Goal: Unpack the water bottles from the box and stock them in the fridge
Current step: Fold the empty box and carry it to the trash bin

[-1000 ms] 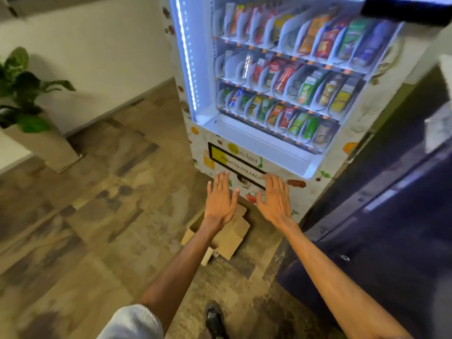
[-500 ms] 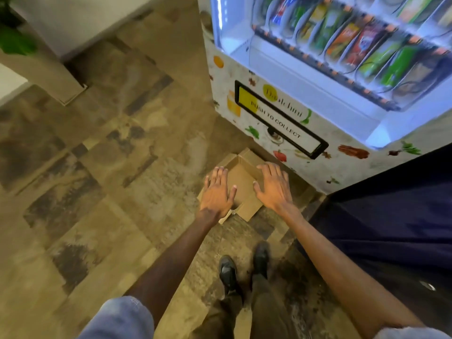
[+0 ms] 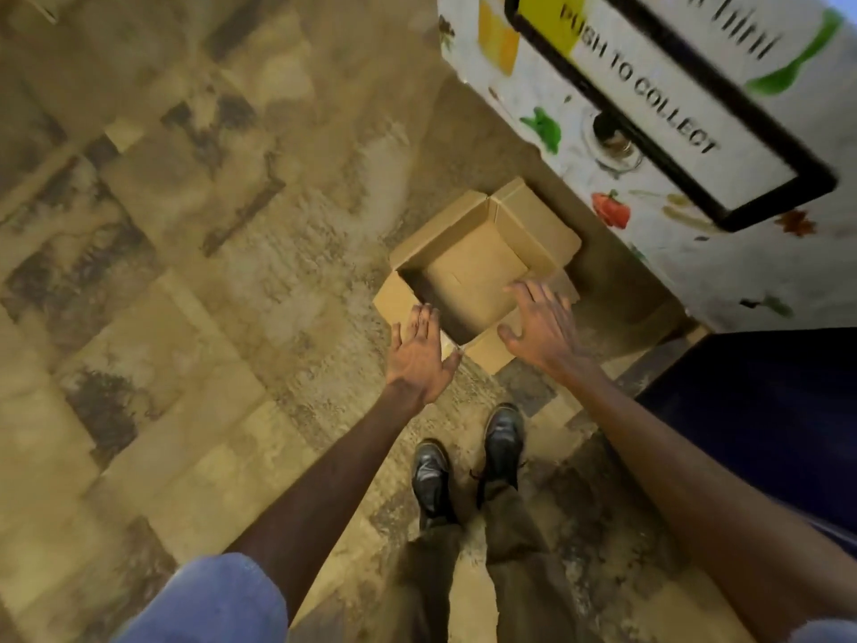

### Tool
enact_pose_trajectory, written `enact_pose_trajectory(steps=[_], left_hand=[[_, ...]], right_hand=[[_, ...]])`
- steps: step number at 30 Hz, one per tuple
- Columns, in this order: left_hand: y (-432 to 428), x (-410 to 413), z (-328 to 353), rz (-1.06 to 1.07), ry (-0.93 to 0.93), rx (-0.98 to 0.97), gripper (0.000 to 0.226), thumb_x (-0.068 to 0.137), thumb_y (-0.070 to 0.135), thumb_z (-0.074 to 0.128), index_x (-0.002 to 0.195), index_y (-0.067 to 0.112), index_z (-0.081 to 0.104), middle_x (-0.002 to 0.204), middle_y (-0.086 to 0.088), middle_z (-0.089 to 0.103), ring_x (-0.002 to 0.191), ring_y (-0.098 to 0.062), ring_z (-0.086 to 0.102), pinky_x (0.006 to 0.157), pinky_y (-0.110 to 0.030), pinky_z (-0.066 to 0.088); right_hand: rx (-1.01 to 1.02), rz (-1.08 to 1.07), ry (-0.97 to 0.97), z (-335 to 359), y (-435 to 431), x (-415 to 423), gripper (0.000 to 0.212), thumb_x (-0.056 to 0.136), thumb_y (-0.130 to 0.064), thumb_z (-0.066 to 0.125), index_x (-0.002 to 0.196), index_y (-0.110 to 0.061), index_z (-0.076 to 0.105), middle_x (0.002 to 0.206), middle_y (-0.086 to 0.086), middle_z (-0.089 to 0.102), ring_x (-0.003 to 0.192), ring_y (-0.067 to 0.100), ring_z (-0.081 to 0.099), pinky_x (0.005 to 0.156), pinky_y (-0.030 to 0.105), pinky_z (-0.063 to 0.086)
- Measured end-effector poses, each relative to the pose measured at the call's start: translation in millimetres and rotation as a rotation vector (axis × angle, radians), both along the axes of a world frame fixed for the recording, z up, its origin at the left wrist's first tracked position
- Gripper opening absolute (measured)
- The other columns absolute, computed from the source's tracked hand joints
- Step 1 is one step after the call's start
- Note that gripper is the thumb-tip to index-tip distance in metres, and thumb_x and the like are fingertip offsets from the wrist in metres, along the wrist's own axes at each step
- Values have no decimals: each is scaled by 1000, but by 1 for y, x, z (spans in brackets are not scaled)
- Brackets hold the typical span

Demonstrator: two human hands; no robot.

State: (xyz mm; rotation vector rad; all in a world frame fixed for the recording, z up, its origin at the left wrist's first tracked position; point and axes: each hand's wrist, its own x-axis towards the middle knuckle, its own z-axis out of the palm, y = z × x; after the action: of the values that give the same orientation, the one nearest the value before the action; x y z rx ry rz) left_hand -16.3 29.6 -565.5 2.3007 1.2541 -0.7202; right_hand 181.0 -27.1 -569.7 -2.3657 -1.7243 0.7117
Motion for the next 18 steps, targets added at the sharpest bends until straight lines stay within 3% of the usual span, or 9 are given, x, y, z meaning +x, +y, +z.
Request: enact_pose_trajectory(steps=[8, 13, 15, 18], left_hand=[[15, 3, -134, -78, 100, -80, 84, 98, 54, 33, 152, 7, -10, 162, -10, -11, 148, -23, -16, 121, -47, -2], [20, 10, -190, -187, 142, -120, 79, 99, 48, 38, 153, 8, -4, 161, -12, -8, 148, -27, -15, 121, -49, -2], [17, 8, -206, -214, 151, -133, 74, 100, 43, 41, 154, 9, 4, 162, -12, -2, 149, -27, -11, 121, -50, -2], [13, 4, -225, -264, 165, -111, 67, 101, 31, 43, 154, 9, 9, 162, -13, 3, 149, -28, -8, 120, -51, -2]], right_hand=[[-117, 183, 24, -151, 22, -14, 69, 77, -46, 62, 137, -22, 40, 139, -1, 43, 134, 18, 34, 107, 42, 30], [-359, 337, 8, -213, 26, -28, 79, 76, -46, 69, 144, -24, 35, 148, -1, 37, 142, 19, 24, 119, 48, 10], [-428, 406, -80, -230, 21, -32, 66, 79, -38, 68, 139, -25, 43, 143, -3, 45, 138, 18, 33, 119, 48, 8], [-386, 446, -255, -244, 19, -34, 34, 86, -26, 62, 120, -27, 60, 125, -6, 62, 123, 15, 49, 111, 41, 22]])
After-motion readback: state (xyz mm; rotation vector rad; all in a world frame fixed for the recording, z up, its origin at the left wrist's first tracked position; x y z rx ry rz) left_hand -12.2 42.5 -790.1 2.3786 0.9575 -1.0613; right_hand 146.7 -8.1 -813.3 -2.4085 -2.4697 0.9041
